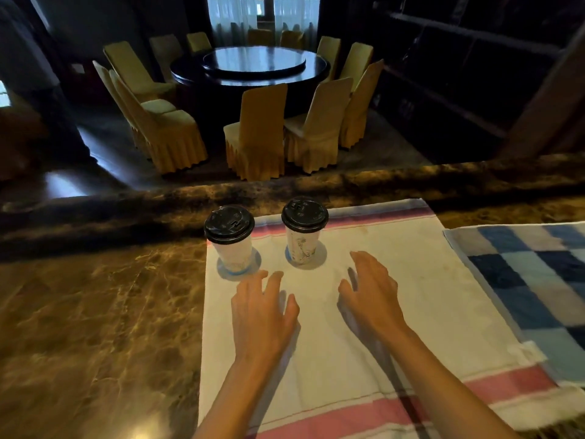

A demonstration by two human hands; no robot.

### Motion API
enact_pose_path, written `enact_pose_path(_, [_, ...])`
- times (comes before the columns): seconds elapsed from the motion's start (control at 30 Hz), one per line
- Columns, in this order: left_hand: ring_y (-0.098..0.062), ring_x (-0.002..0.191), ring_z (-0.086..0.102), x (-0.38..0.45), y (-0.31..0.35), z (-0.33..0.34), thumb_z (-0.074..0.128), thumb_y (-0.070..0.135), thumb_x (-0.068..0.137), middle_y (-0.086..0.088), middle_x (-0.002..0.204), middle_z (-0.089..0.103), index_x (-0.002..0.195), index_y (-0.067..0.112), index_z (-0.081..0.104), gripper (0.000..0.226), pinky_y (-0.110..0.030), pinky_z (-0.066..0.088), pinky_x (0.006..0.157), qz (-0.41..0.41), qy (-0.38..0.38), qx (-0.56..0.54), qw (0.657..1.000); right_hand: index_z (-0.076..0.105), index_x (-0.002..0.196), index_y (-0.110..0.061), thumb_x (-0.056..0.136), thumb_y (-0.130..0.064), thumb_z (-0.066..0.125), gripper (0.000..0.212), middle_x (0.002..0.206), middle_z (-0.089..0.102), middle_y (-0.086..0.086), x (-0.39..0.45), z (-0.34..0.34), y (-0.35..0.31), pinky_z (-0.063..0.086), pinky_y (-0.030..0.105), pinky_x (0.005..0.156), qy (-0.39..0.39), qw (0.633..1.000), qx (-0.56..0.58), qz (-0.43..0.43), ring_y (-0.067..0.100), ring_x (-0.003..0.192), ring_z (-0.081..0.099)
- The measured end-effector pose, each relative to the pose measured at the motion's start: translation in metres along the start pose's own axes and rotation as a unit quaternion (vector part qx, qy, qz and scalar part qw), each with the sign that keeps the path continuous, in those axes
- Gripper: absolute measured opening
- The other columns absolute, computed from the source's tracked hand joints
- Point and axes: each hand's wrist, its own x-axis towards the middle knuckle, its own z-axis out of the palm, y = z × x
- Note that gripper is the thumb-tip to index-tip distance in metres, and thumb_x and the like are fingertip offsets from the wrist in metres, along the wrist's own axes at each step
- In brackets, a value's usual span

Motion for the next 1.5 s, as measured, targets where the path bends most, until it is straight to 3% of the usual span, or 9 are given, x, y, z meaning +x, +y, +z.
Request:
enact_pose_path(0.13, [-0.038, 0.129, 0.052, 0.007, 0.034, 0.02, 0.068, 0.04, 0.087, -0.014, 0.142, 0.056, 0.134, 0.022, 0.057, 0.052, -0.053, 0.044, 0.103, 0.123, -0.036, 0.04, 0.991, 0.026, 0.15, -0.032, 0.094, -0.053, 0.045, 0.063, 0.163, 0.023, -0.001, -0.022, -0.028, 0.045, 0.02, 0.053, 0.119, 0.02, 0.993, -0.107, -0.05, 0.027, 0.148, 0.025])
enact_pose_path(0.23, [-0.037, 0.137, 0.044, -0.001, 0.074, 0.033, 0.061, 0.052, 0.089, -0.01, 0.151, 0.048, 0.139, 0.03, 0.053, 0.055, -0.056, 0.036, 0.11, 0.17, -0.061, 0.049, 0.982, 0.032, 0.149, -0.028, 0.091, -0.054, 0.041, 0.064, 0.16, 0.03, 0.003, -0.045, -0.051, 0.078, 0.023, 0.057, 0.114, 0.053, 0.988, -0.143, -0.037, 0.033, 0.145, 0.031])
enact_pose_path(0.4, [-0.034, 0.145, 0.032, -0.044, 0.142, 0.049, 0.049, 0.062, 0.09, -0.005, 0.16, 0.035, 0.145, 0.037, 0.043, 0.06, -0.056, 0.022, 0.118, 0.28, -0.111, 0.042, 0.953, 0.026, 0.151, -0.027, 0.091, -0.05, 0.045, 0.066, 0.162, 0.024, 0.003, -0.102, -0.109, 0.141, 0.022, 0.056, 0.114, 0.083, 0.979, -0.18, 0.052, 0.031, 0.147, 0.022])
enact_pose_path(0.57, [-0.042, 0.129, 0.051, -0.134, 0.227, 0.059, 0.062, 0.057, 0.083, -0.015, 0.142, 0.056, 0.131, 0.028, 0.059, 0.057, -0.058, 0.04, 0.104, 0.396, -0.129, 0.034, 0.908, 0.037, 0.147, -0.021, 0.083, -0.044, 0.053, 0.07, 0.157, 0.036, 0.007, -0.208, -0.175, 0.221, 0.028, 0.055, 0.113, 0.148, 0.959, -0.18, 0.159, 0.031, 0.143, 0.031])
enact_pose_path(0.73, [-0.04, 0.13, 0.048, -0.264, 0.31, 0.06, 0.055, 0.059, 0.082, -0.016, 0.139, 0.055, 0.135, 0.024, 0.054, 0.064, -0.056, 0.039, 0.104, 0.503, -0.166, 0.002, 0.848, 0.027, 0.151, -0.026, 0.086, -0.049, 0.051, 0.073, 0.16, 0.027, 0.002, -0.347, -0.226, 0.306, 0.024, 0.053, 0.115, 0.19, 0.926, -0.184, 0.27, 0.028, 0.146, 0.025])
enact_pose_path(0.93, [-0.04, 0.117, 0.058, -0.448, 0.396, 0.059, 0.044, 0.062, 0.083, -0.016, 0.129, 0.062, 0.133, 0.024, 0.058, 0.065, -0.052, 0.046, 0.092, 0.638, -0.232, -0.052, 0.733, 0.027, 0.151, -0.028, 0.088, -0.052, 0.049, 0.07, 0.159, 0.029, 0.0, -0.544, -0.27, 0.382, 0.021, 0.05, 0.116, 0.266, 0.846, -0.18, 0.426, 0.027, 0.145, 0.026])
enact_pose_path(1.07, [-0.038, 0.116, 0.059, -0.57, 0.442, 0.046, 0.054, 0.058, 0.081, -0.012, 0.128, 0.065, 0.136, 0.026, 0.056, 0.063, -0.054, 0.046, 0.096, 0.724, -0.253, -0.082, 0.636, 0.037, 0.145, -0.028, 0.088, -0.05, 0.049, 0.063, 0.15, 0.042, -0.003, -0.671, -0.281, 0.403, 0.026, 0.051, 0.113, 0.306, 0.775, -0.179, 0.523, 0.025, 0.137, 0.036])
enact_pose_path(1.2, [-0.034, 0.107, 0.063, -0.686, 0.467, 0.023, 0.056, 0.057, 0.079, -0.008, 0.117, 0.069, 0.133, 0.027, 0.058, 0.061, -0.051, 0.046, 0.092, 0.791, -0.278, -0.117, 0.533, 0.045, 0.138, -0.027, 0.088, -0.05, 0.051, 0.055, 0.14, 0.051, -0.002, -0.78, -0.279, 0.4, 0.029, 0.05, 0.111, 0.342, 0.693, -0.182, 0.608, 0.025, 0.13, 0.043])
enact_pose_path(1.5, [-0.029, 0.108, 0.062, -0.919, 0.475, -0.028, 0.066, 0.054, 0.077, -0.004, 0.117, 0.068, 0.131, 0.026, 0.06, 0.061, -0.048, 0.046, 0.091, 0.859, -0.335, -0.216, 0.32, 0.046, 0.136, -0.027, 0.084, -0.048, 0.058, 0.057, 0.139, 0.051, -0.001, -0.975, -0.26, 0.384, 0.036, 0.045, 0.104, 0.364, 0.498, -0.164, 0.77, 0.026, 0.128, 0.045])
